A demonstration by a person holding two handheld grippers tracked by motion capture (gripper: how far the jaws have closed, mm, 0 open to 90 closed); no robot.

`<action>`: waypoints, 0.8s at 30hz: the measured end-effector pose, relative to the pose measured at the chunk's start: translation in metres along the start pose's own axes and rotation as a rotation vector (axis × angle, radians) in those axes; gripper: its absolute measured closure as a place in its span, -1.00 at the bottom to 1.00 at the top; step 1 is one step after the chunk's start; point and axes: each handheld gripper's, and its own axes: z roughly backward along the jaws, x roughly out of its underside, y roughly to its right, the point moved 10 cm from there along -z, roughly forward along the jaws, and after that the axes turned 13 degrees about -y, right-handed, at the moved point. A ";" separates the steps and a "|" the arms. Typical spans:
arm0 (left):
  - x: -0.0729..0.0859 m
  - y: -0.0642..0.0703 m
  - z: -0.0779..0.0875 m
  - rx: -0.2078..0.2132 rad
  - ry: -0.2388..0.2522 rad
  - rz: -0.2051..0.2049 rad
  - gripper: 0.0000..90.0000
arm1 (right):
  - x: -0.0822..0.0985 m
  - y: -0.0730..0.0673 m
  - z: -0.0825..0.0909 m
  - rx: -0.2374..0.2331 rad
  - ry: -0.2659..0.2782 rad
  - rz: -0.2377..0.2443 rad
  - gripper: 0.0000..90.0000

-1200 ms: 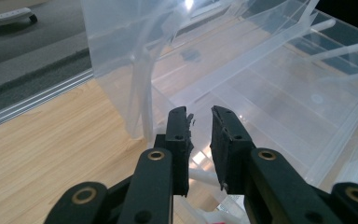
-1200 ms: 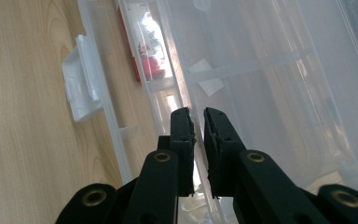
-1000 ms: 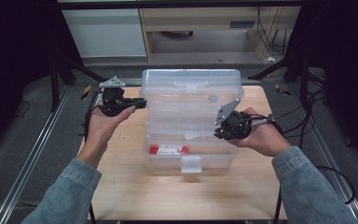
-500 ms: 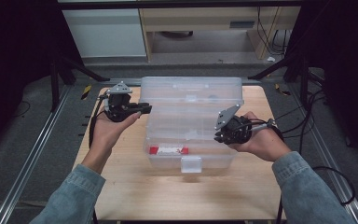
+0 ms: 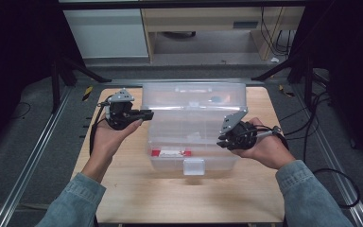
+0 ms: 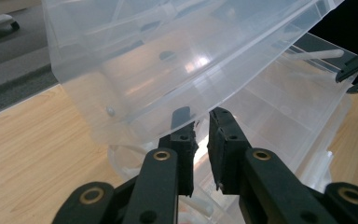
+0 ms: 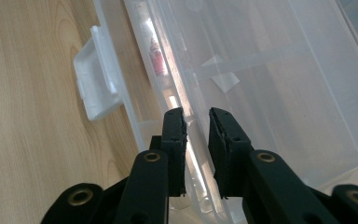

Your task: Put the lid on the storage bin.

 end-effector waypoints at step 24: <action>0.039 0.013 -0.008 0.040 -0.009 0.006 0.96 | 0.028 -0.008 0.039 0.100 0.119 -0.134 0.18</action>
